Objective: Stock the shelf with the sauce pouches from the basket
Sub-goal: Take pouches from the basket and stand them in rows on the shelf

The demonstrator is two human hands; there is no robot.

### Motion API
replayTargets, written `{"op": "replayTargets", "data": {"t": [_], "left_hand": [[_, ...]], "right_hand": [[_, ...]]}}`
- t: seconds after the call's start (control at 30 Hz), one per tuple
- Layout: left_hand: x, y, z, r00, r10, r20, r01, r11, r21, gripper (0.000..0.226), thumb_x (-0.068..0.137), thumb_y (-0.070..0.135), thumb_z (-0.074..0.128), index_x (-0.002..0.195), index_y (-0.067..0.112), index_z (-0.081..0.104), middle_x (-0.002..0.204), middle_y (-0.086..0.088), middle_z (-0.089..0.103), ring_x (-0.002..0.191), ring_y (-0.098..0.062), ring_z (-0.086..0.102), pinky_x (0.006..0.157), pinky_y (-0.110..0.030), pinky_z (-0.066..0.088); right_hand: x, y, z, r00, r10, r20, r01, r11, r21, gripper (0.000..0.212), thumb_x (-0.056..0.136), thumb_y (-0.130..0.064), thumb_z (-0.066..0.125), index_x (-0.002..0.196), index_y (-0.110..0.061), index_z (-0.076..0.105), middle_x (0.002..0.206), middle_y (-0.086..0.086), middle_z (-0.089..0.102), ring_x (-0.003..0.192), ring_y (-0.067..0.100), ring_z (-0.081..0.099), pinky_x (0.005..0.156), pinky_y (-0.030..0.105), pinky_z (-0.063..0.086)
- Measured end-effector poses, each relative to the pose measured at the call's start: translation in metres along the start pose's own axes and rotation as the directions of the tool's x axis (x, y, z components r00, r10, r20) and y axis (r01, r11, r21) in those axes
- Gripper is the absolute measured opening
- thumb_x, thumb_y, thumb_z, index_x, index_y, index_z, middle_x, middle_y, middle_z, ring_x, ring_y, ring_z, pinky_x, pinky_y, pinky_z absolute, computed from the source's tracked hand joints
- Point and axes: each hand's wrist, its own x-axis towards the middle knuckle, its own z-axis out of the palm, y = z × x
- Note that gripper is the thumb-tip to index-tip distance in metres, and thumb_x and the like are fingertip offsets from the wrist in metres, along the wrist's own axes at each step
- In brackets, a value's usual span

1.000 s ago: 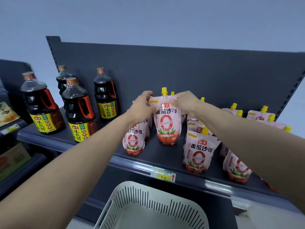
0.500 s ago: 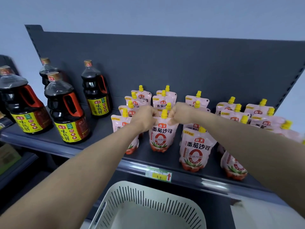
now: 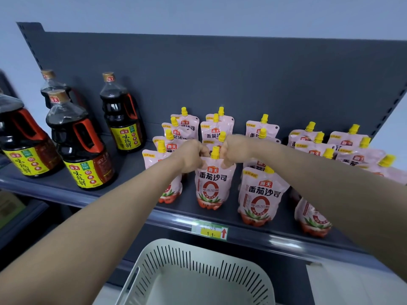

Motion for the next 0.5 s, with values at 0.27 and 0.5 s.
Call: {"op": "replayTargets", "data": {"t": [0.27,0.5], "left_hand": [[-0.004,0.01,-0.01,0.998,-0.008,0.063,0.006,1.0,0.029,0.022,0.075,-0.002,0.07,0.096,0.003,0.066,0.091,-0.004,0.061,0.085,-0.019,0.056,0.076,-0.03,0.048],[0.0,0.017,-0.025,0.988,-0.006,0.156,0.019,0.996,-0.082,0.024,0.08,-0.007,0.06,0.09,0.014,0.061,0.083,0.002,0.06,0.085,-0.016,0.057,0.073,-0.023,0.048]], "right_hand": [[0.0,0.008,-0.017,0.997,0.003,0.08,-0.012,0.994,0.104,0.029,0.082,-0.019,0.07,0.108,-0.005,0.069,0.11,0.012,0.071,0.1,0.025,0.066,0.096,0.036,0.049],[-0.006,0.013,-0.047,0.997,0.026,0.07,-0.041,0.977,0.208,0.029,0.084,-0.002,0.061,0.112,-0.006,0.069,0.111,0.007,0.072,0.098,0.019,0.069,0.099,0.036,0.051]]}}
